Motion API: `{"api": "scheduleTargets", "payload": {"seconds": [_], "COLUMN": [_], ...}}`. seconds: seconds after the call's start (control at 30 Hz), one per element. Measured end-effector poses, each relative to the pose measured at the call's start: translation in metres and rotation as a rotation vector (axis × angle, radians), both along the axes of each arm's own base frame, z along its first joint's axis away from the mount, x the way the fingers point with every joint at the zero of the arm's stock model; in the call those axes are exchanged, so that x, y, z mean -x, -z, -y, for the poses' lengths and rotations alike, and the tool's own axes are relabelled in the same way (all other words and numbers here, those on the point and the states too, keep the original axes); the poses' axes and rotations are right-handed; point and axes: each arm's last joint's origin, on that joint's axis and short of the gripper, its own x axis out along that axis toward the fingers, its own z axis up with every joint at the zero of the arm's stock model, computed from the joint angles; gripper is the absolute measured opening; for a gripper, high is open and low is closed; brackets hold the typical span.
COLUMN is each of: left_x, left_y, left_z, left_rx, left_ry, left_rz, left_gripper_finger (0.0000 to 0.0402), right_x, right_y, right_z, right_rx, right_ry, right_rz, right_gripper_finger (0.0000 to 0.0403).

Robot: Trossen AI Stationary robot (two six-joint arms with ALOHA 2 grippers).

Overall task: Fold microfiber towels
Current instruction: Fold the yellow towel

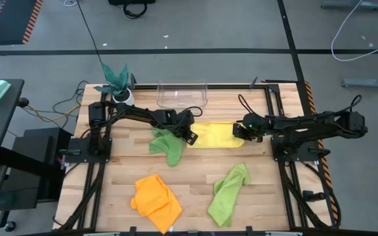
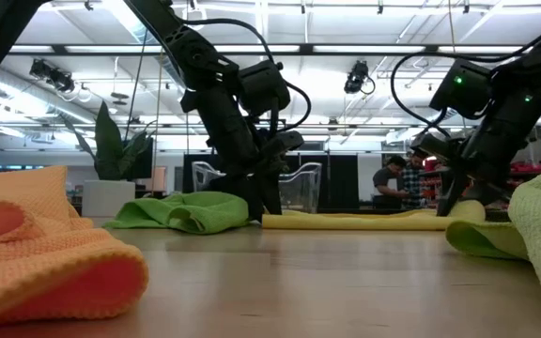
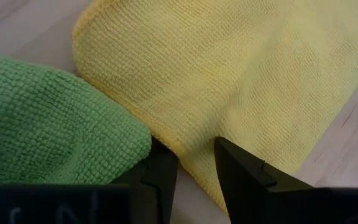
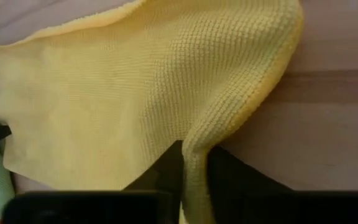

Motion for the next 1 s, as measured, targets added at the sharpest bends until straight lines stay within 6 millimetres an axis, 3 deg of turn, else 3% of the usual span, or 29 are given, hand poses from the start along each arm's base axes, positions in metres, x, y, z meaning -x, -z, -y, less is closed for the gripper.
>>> {"api": "scheduleTargets", "payload": {"seconds": [0.13,0.4,1.0], "left_x": [0.000,0.000,0.003], "left_y": [0.000,0.000,0.000], "left_z": [0.000,0.000,-0.010], "left_rx": [0.000,0.001,0.024], "left_ry": [0.000,-0.001,-0.044], "left_rz": [0.000,-0.001,-0.001], "left_gripper_finger": [0.0112,0.0111,0.0086], "right_x": [0.000,-0.004,-0.042], "right_y": [0.000,-0.003,-0.062], "right_z": [0.000,-0.003,-0.015], "right_rx": [0.006,0.072,0.257], "right_ry": [-0.007,-0.061,-0.173], "right_rz": [-0.006,-0.001,0.039], "right_gripper_finger": [0.0013,0.0007,0.0002]}}
